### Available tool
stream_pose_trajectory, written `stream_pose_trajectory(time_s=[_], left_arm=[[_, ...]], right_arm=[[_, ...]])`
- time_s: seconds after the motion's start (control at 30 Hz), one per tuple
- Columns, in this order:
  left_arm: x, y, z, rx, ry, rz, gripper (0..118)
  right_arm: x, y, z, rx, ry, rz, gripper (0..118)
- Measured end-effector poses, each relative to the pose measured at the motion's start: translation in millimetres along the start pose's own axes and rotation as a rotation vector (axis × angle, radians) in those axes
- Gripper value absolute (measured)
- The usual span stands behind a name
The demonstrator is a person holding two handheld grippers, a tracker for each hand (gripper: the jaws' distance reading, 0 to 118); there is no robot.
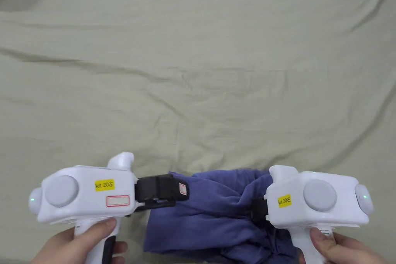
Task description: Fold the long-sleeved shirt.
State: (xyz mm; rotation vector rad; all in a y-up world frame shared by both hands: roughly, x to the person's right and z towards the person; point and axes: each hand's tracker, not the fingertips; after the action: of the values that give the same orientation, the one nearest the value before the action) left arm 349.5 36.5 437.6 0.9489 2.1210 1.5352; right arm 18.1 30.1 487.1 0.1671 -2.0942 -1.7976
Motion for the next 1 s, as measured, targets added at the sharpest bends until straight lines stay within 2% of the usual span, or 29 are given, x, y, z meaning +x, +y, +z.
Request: stream_pose_trajectory(time_s=[0.03, 0.1, 0.2, 0.23, 0.27, 0.3, 0.37, 0.43, 0.5, 0.6, 0.7, 0.83, 1.0], left_arm=[[-13, 1, -14, -0.050, -0.010, 0.007, 117], [-11, 1, -19, -0.004, 0.009, -0.054, 117], [-2, 5, -10, -0.003, -0.027, -0.018, 116], [3, 5, -9, 0.010, -0.066, -0.020, 101], [7, 5, -13, -0.007, -0.114, -0.018, 52], [8, 2, -19, -0.036, -0.144, -0.001, 12], [12, -2, -23, -0.050, -0.094, -0.020, 12], [10, -2, -14, -0.015, -0.067, 0.002, 12], [3, 4, 12, 0.025, -0.106, 0.036, 12], [3, 19, 62, 0.039, -0.062, -0.022, 11], [-6, 37, 114, 0.075, 0.061, -0.075, 11], [-42, 60, 189, 0.141, 0.248, -0.051, 11], [-95, 93, 265, 0.114, 0.714, -0.080, 11]], right_arm=[[2, -1, 0, 0.006, 0.011, -0.008, 0], [3, -3, 0, 0.018, 0.020, -0.007, 0], [-1, -8, 1, 0.037, 0.013, -0.007, 0], [-4, -8, 1, 0.042, 0.003, -0.006, 0], [-7, -9, 2, 0.046, -0.009, -0.006, 0], [-9, -9, 2, 0.047, -0.019, -0.005, 0], [-13, -9, 6, 0.051, -0.037, -0.015, 0], [-14, -10, 16, 0.064, -0.035, -0.070, 0], [-19, -12, 32, 0.111, -0.017, -0.126, 0], [-44, -10, 55, 0.171, 0.005, -0.136, 0], [-89, -3, 69, 0.217, 0.058, -0.082, 0], [-162, 2, 76, 0.220, 0.204, -0.007, 0], [-249, -8, 82, 0.186, 0.348, 0.083, 0]])
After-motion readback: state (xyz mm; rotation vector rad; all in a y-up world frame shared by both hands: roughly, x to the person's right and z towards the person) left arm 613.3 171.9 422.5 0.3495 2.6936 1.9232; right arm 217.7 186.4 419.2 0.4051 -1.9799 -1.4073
